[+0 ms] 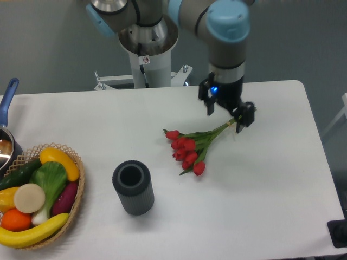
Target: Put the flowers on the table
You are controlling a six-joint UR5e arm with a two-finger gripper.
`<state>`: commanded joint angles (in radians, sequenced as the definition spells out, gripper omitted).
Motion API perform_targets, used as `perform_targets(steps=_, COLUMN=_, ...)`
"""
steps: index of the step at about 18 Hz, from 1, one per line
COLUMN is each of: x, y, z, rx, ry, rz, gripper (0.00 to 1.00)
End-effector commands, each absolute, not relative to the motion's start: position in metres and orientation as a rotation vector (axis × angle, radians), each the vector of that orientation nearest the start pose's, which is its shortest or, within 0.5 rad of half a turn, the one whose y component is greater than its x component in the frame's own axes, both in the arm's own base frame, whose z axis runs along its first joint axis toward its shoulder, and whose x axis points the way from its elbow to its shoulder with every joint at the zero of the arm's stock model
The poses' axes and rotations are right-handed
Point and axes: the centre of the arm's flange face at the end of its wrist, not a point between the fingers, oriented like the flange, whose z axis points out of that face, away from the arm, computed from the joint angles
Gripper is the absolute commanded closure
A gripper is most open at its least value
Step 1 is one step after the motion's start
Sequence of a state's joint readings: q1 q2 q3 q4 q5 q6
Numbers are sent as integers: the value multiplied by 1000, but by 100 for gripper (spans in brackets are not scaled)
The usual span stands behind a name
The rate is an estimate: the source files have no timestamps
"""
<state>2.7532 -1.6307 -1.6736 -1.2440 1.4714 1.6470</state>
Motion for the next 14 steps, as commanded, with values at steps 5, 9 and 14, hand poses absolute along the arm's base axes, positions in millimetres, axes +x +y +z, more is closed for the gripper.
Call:
perform_targets(steps=5, x=-454, y=265, z=439, rx=-2879, ry=826, rz=207, gripper=0)
perform_targets(steps=9, x=-465, y=232, z=432, rx=-2871, ry=880, rz=205, gripper=0)
perform_targets(steps=14, x=-471, y=219, z=429, rx=-2875, ry=875, rz=194, gripper=0)
